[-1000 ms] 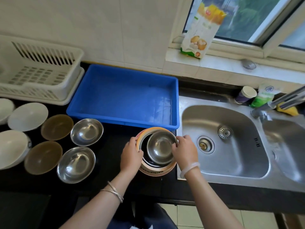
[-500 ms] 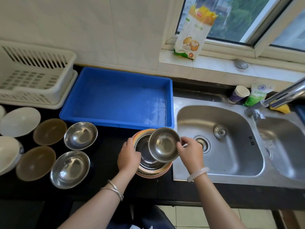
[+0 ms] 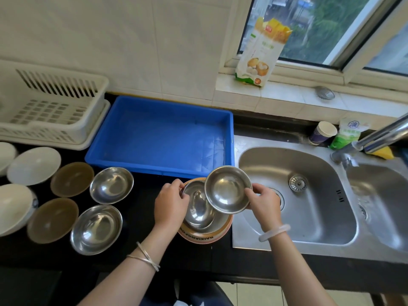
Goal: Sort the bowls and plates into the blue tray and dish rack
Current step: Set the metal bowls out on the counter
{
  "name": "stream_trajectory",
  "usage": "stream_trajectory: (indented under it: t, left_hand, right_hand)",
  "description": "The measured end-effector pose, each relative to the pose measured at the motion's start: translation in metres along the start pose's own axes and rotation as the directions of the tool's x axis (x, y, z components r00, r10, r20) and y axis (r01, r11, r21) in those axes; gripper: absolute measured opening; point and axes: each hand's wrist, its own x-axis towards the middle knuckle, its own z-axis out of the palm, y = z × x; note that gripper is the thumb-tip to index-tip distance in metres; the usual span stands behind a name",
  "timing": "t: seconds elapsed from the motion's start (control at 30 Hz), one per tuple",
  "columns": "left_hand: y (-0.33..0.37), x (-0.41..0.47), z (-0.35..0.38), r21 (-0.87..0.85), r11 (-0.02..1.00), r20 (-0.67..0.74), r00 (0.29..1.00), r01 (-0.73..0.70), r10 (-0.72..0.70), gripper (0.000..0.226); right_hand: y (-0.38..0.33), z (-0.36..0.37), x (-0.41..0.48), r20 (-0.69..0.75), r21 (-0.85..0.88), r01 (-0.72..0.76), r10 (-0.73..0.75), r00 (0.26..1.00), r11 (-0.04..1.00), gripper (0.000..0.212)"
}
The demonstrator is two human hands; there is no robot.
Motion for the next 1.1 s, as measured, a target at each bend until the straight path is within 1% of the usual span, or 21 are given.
stream_trajectory:
  t: [0.07,0.17,0.23,0.33,0.43,0.5,0.57,0.63,0.77,0.87,0.93,1.0,1.1]
  left_hand:
    - [-0.001,0.001,-0.009,-0.046,0.999,-0.021,1.000,0.006,-0.007,0.009]
    - [-0.009,0.000,-0.026,-0.118,0.992,-0.042,0.998,0.037,-0.042,0.008]
    - [-0.018,-0.003,-0.036,-0.165,0.984,-0.051,0.995,0.072,-0.081,0.010]
    - [-0.038,-0.012,-0.047,-0.249,0.957,-0.071,0.983,0.149,-0.172,0.015]
    - [-0.062,-0.024,-0.053,-0.356,0.902,-0.077,0.954,0.245,-0.289,0.018]
    - [-0.078,-0.033,-0.054,-0.438,0.846,-0.060,0.929,0.305,-0.366,0.020]
    - [-0.092,-0.043,-0.054,-0.527,0.767,-0.028,0.894,0.366,-0.446,0.021]
    - [-0.106,-0.052,-0.054,-0.557,0.734,-0.038,0.870,0.390,-0.491,0.021]
    - [-0.128,-0.066,-0.052,-0.562,0.699,-0.049,0.827,0.441,-0.561,0.022]
    - [-0.140,-0.073,-0.044,-0.575,0.656,-0.028,0.790,0.488,-0.612,0.019]
    - [-0.145,-0.077,-0.039,-0.571,0.644,-0.026,0.773,0.509,-0.634,0.015]
    - [-0.148,-0.078,-0.033,-0.571,0.634,-0.031,0.758,0.521,-0.651,0.013]
    - [-0.149,-0.079,-0.026,-0.593,0.603,-0.018,0.739,0.534,-0.673,0.012]
  right_hand:
    - [-0.006,-0.001,0.003,0.023,0.030,0.002,-0.002,1.000,1.000,0.018]
    - [-0.023,-0.001,0.010,0.072,0.039,0.049,-0.051,0.996,0.998,0.018]
    - [-0.037,0.005,0.015,0.133,0.046,0.070,-0.076,0.988,0.996,0.018]
    - [-0.057,0.024,0.024,0.249,-0.010,0.107,-0.101,0.963,0.994,0.017]
    - [-0.072,0.057,0.032,0.368,-0.040,0.135,-0.111,0.923,0.990,0.022]
    - [-0.078,0.084,0.038,0.427,-0.070,0.147,-0.103,0.898,0.987,0.023]
    - [-0.081,0.112,0.044,0.487,-0.121,0.166,-0.087,0.869,0.979,0.015]
    - [-0.082,0.138,0.046,0.533,-0.198,0.201,-0.067,0.843,0.959,0.011]
    - [-0.083,0.176,0.043,0.575,-0.303,0.252,-0.034,0.818,0.919,0.012]
    - [-0.079,0.197,0.043,0.592,-0.376,0.280,-0.003,0.806,0.883,0.019]
    - [-0.077,0.204,0.040,0.605,-0.449,0.318,0.022,0.796,0.835,0.012]
    - [-0.075,0.207,0.039,0.601,-0.511,0.348,0.037,0.798,0.786,0.011]
    - [-0.071,0.209,0.035,0.584,-0.553,0.347,0.055,0.810,0.757,0.012]
